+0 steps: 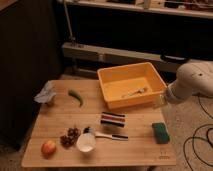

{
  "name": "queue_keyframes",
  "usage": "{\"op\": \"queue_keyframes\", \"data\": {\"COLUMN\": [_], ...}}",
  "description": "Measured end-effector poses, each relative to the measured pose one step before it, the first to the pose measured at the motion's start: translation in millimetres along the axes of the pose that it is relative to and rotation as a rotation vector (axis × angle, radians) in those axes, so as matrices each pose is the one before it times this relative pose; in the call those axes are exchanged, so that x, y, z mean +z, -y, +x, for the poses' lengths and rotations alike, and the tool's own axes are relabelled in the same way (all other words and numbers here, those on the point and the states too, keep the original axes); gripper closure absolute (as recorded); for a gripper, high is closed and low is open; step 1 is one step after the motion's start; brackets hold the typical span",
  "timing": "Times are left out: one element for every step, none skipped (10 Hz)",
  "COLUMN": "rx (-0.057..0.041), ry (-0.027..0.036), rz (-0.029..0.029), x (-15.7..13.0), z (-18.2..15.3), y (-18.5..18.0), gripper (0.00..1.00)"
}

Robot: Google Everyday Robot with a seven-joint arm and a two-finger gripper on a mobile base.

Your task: Wipe tray with sponge

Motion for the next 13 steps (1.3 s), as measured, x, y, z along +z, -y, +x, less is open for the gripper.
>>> {"op": "queue_keyframes", "data": {"rx": [0.01984,0.02182,0.02840,0.03488,0.04504,0.02788,0.00929,0.01577,0.00604,-0.00634,-0.00622,-0.00377,-0.01039], "ry": [-0.00919,-0.01283,-0.01880,-0.02201,-0.02540,-0.02010,-0.01686,-0.03454,-0.03622,-0.03042,-0.02176,-0.01175,-0.01015], "rz": [0.03079,0.02979,0.03820,0.04266,0.05824,0.05674,0.02236,0.02695,0.02047,0.00467,-0.00261,0.00268,-0.00540], "x": [6.54,5.88,5.33,5.31,5.69,3.44,3.00,5.00,4.38,4.08,4.75,4.41,4.93], "z": [-4.77,-3.26,-1.86,-1.66,1.54,-0.44,-0.74,0.59,-0.59,-0.40,2.53,1.57,0.42], "y": [2.39,2.20,3.66,1.95,5.65,1.72,-0.88,4.92,2.72,-2.09,2.69,2.90,-4.22], "gripper": [0.35,0.35,0.35,0.35,0.35,0.35,0.35,0.35,0.35,0.35,0.35,0.35,0.35]}}
